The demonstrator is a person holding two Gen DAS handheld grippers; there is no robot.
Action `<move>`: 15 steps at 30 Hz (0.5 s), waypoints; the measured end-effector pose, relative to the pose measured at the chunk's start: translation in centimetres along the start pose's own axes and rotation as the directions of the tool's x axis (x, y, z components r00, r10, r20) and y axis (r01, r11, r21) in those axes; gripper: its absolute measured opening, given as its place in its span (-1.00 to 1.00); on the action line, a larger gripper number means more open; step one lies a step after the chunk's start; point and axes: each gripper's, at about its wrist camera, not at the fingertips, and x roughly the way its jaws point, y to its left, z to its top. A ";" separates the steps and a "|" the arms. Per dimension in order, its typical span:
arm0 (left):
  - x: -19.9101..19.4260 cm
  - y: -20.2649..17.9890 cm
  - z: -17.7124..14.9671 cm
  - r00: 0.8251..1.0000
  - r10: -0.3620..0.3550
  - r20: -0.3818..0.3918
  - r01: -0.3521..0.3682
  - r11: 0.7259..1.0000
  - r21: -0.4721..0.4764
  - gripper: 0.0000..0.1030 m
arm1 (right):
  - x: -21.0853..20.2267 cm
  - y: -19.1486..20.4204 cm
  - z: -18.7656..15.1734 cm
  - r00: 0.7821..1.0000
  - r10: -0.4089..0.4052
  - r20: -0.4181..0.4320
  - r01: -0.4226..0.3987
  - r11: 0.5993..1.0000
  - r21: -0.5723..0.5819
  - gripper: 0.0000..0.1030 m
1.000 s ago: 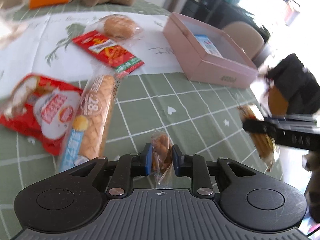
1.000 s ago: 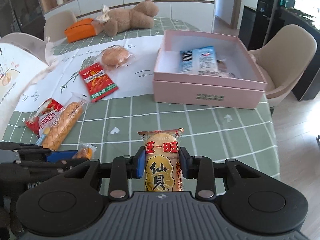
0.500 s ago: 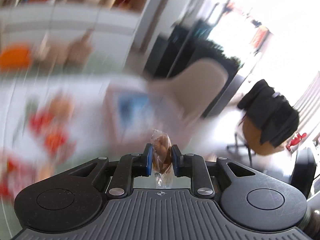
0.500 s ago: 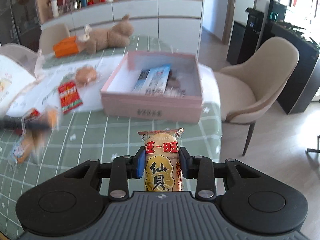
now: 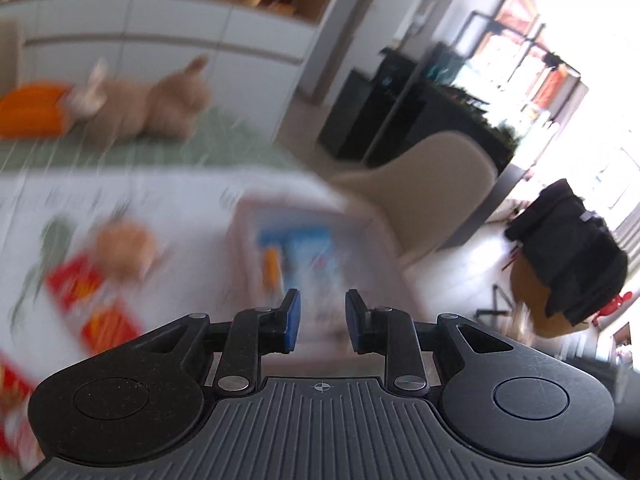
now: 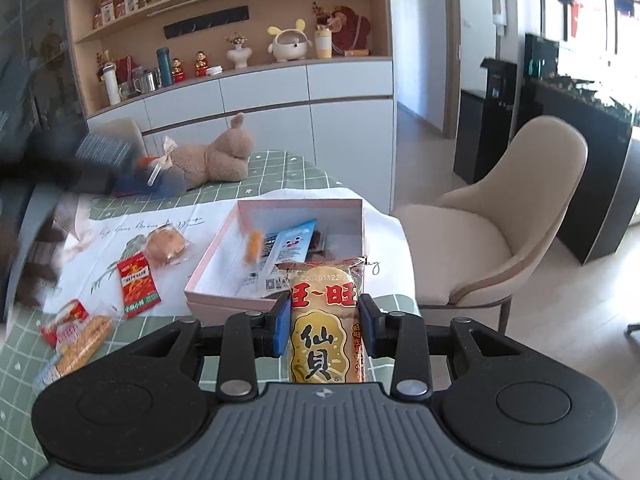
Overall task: Organize snacks
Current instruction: 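Open the right tool to drop the yellow cracker packet into the pink box, then grasp the red spicy strip packet with the right tool while the left tool reaches the red packets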
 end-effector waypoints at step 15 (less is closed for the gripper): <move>-5.5 9.7 -10.5 0.962 0.251 -0.112 -0.262 0.961 -0.093 -0.46 | 9.8 7.0 9.6 0.992 0.084 -0.090 -0.088 0.995 -0.047 0.11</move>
